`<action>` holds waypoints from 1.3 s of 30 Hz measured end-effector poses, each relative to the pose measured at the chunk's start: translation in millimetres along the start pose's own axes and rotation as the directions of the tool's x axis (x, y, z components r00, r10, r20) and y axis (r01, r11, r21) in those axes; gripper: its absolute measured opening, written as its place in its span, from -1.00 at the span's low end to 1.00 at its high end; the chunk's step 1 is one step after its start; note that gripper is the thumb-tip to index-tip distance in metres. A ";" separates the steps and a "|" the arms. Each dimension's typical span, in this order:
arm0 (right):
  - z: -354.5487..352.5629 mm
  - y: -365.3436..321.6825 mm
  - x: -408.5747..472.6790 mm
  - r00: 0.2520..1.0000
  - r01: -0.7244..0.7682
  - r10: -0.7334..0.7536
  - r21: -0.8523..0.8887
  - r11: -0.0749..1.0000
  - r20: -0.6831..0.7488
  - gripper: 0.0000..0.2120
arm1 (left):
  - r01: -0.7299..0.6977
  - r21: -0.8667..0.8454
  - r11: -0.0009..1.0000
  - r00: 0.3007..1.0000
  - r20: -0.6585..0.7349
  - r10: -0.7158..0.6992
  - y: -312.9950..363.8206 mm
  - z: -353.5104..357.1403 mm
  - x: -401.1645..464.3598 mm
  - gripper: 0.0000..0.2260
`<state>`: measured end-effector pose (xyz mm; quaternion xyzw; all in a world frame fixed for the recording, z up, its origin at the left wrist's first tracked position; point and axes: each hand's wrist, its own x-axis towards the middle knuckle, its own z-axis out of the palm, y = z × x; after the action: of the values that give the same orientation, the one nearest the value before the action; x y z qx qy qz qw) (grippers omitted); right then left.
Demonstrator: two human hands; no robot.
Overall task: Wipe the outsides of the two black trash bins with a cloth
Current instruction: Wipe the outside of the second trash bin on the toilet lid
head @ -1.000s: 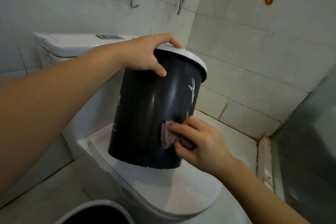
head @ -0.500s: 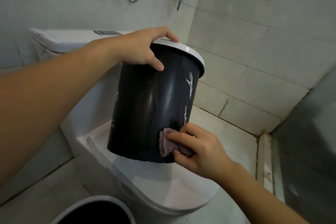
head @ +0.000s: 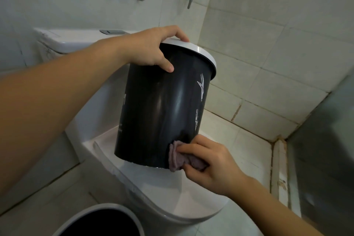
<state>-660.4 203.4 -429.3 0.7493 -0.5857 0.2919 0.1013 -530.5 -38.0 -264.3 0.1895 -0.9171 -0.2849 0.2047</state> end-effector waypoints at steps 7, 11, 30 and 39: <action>-8.3 3.0 27.5 0.972 -0.115 0.096 -0.078 0.990 -0.214 -0.70 | -0.007 0.010 1.000 1.000 -0.003 0.007 2.0 0.8 -0.5 -0.41; 0.1 -3.0 16.9 0.994 -0.030 0.024 -0.056 0.998 -0.106 -0.70 | 0.001 0.003 1.000 1.000 -0.013 -0.001 -0.2 0.4 -1.6 -0.40; 0.8 -5.2 5.6 0.999 0.043 -0.040 -0.109 0.993 0.033 -0.70 | -0.003 -0.056 0.998 1.000 -0.018 0.002 -12.0 -6.8 -3.2 -0.40; 1.1 -0.6 4.4 0.995 -0.042 0.034 -0.079 0.996 -0.096 -0.71 | 0.009 -0.091 0.996 0.999 -0.033 -0.012 -10.2 -7.2 -5.4 -0.38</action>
<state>-658.8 199.5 -427.7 0.7187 -0.6058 0.3049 0.1534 -520.1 -46.5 -266.4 0.1893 -0.8987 -0.3242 0.2268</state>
